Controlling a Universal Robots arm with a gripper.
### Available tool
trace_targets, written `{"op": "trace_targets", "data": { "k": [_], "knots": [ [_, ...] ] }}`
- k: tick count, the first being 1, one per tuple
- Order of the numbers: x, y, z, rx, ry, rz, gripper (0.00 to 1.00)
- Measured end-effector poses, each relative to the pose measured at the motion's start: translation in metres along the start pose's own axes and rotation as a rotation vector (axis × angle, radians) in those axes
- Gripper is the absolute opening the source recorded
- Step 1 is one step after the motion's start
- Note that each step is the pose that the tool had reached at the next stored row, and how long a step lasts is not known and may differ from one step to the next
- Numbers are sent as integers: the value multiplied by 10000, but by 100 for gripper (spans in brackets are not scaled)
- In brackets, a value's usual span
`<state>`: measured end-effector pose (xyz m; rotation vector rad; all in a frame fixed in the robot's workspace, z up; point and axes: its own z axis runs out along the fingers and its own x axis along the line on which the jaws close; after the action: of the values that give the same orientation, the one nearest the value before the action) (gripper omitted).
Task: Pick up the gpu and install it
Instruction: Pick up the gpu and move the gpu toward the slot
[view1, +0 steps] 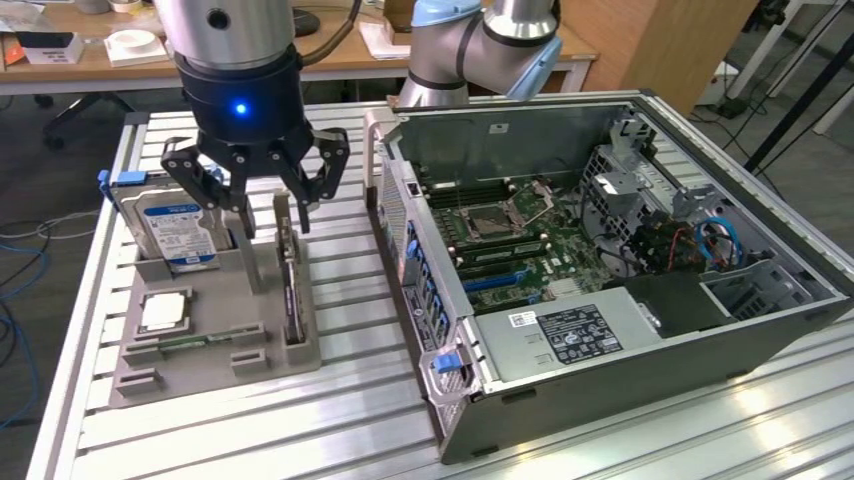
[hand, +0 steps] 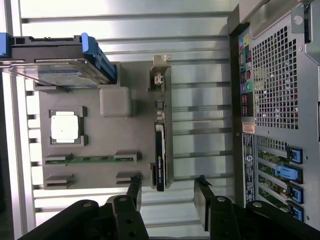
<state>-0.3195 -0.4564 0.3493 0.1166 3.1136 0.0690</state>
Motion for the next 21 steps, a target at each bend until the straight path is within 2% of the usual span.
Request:
{"op": "trace_targets", "data": {
  "k": [21],
  "knots": [
    [2,-3,69,2,0,0,55]
  ]
}}
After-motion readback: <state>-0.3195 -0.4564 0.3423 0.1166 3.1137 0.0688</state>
